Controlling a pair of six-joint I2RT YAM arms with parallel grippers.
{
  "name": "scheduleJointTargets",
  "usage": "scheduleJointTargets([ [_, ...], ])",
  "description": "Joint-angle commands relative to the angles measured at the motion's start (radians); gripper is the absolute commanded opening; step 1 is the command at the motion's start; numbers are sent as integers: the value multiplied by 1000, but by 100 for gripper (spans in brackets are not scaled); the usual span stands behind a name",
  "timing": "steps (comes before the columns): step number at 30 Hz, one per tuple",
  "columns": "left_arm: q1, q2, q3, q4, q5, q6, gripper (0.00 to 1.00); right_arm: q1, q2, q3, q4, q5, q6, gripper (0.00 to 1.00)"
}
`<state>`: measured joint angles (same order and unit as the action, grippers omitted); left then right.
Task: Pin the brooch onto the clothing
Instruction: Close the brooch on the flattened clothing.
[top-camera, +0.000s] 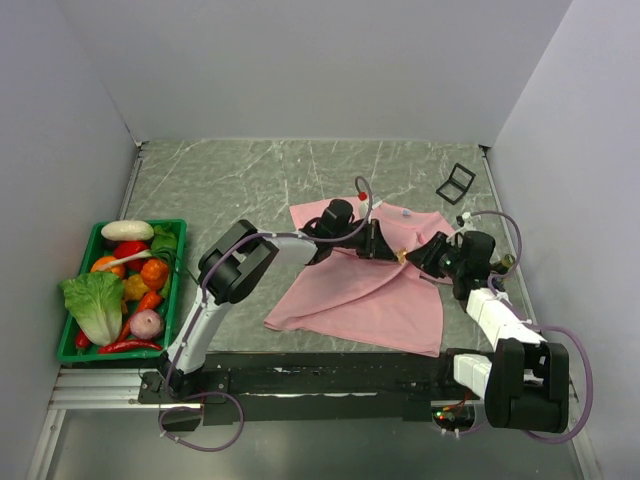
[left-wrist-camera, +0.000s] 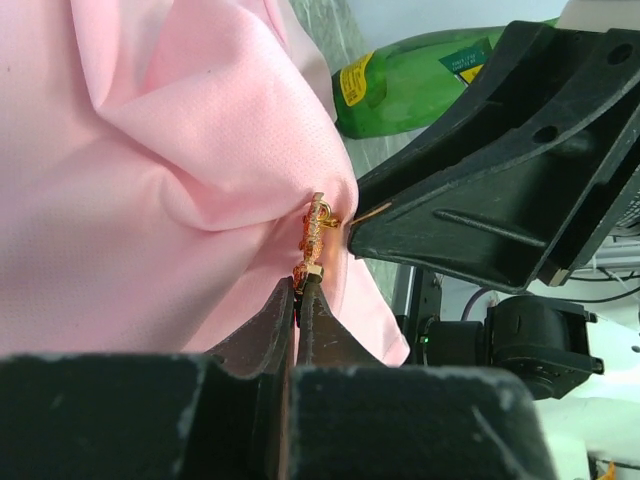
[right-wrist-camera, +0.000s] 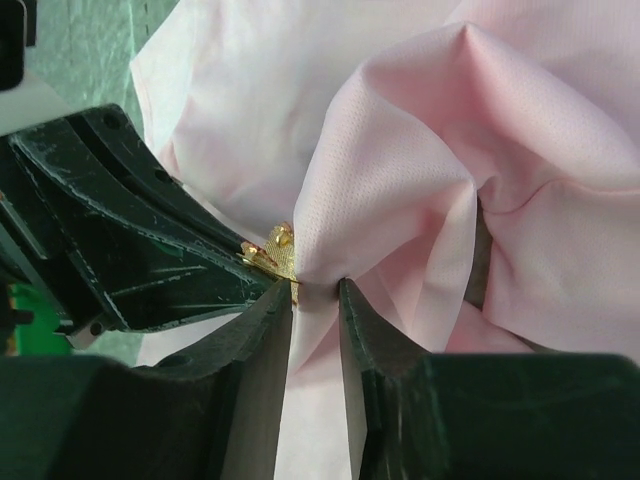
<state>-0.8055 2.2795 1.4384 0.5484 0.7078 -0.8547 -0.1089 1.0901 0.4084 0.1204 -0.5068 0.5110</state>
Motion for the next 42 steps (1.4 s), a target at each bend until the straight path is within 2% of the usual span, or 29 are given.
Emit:
scheduleJointTargets([
  [1, 2, 6, 65, -54, 51, 54, 1, 6, -2, 61, 7, -7, -81, 31],
  [11, 2, 18, 112, -148, 81, 97, 1, 35, 22, 69, 15, -29, -117, 24],
  [24, 2, 23, 151, -237, 102, 146, 1, 89, 31, 95, 13, 7, -144, 22],
  [31, 3, 18, 152, -240, 94, 144, 1, 101, 51, 92, -4, 34, -147, 20],
  [42, 9, 11, 129, -183, 117, 123, 1, 101, -3, 70, -76, 140, -138, 20],
])
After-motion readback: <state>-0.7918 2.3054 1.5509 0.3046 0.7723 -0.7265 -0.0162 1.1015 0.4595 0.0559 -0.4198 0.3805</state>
